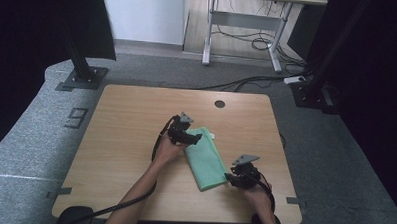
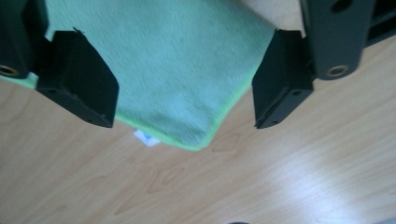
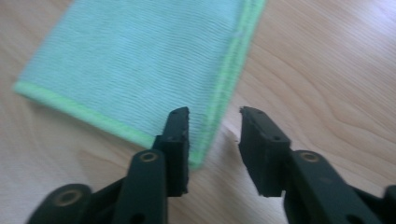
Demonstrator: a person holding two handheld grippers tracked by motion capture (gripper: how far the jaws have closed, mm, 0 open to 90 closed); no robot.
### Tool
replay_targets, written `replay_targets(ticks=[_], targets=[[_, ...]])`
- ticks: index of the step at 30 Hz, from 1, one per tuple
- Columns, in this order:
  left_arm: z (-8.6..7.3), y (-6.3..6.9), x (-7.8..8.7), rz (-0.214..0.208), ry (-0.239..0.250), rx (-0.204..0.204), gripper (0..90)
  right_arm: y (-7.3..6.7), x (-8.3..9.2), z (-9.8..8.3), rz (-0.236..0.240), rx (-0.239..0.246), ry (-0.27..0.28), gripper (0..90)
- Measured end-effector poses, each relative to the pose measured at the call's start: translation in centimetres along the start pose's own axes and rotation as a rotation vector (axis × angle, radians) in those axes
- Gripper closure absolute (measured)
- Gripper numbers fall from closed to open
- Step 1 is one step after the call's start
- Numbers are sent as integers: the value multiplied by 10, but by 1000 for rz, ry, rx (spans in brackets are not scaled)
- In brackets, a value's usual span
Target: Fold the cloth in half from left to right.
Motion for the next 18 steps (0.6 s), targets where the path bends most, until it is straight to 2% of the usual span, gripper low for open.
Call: replay_targets(ticks=[3,7,11,14,18], targets=[[-8,4,5,-5,-3,-7,170,4,1,-1,-15,-16,4,548],[-19,11,12,-2,-6,-17,142,7,3,3,-41,-18,46,463],[-31,21,17,11,-12,-13,117,9,-3,7,-58,-24,69,382],[-41,28,18,27,-33,-30,103,11,-8,8,-69,-31,64,349],[-55,35,16,45,-63,-31,87,14,-14,4,-71,-37,42,335]])
Point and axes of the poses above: each handheld gripper's, and its own axes: x roughly backward along the jaws, z roughly out of its top, y roughly to its right, the point moved 5 cm from there along -x, roughly forward along the jaws, and after that the axes turned 5 degrees about -y, right-handed, at the moved point
